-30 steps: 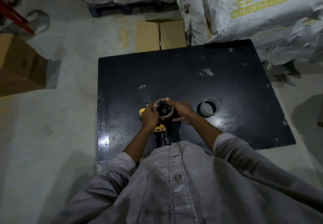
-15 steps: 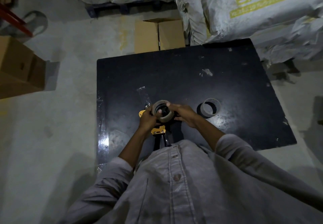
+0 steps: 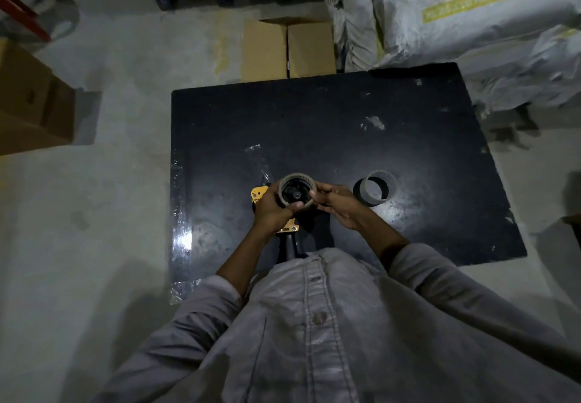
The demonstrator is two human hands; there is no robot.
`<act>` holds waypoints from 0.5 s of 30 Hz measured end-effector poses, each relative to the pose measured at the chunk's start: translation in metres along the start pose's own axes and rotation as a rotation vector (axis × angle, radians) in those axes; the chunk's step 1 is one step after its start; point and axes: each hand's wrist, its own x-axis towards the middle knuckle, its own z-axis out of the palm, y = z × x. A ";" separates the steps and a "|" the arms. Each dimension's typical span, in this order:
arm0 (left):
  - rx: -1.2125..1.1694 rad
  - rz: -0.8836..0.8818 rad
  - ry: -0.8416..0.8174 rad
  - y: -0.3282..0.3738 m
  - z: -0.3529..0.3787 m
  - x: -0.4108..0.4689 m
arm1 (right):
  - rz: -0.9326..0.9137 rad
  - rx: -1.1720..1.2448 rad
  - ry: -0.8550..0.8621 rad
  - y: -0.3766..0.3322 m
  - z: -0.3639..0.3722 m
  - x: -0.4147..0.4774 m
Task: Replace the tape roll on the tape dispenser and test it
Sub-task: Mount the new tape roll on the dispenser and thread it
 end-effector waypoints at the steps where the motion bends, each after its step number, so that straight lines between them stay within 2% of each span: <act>1: 0.021 0.009 0.003 0.000 0.000 0.000 | -0.001 -0.002 0.000 0.001 0.000 0.000; 5: 0.072 0.031 0.026 0.000 -0.001 -0.001 | -0.007 0.009 0.013 0.002 0.002 0.000; 15: -0.095 -0.052 -0.053 0.002 -0.012 0.000 | -0.004 0.022 0.005 -0.008 0.010 0.000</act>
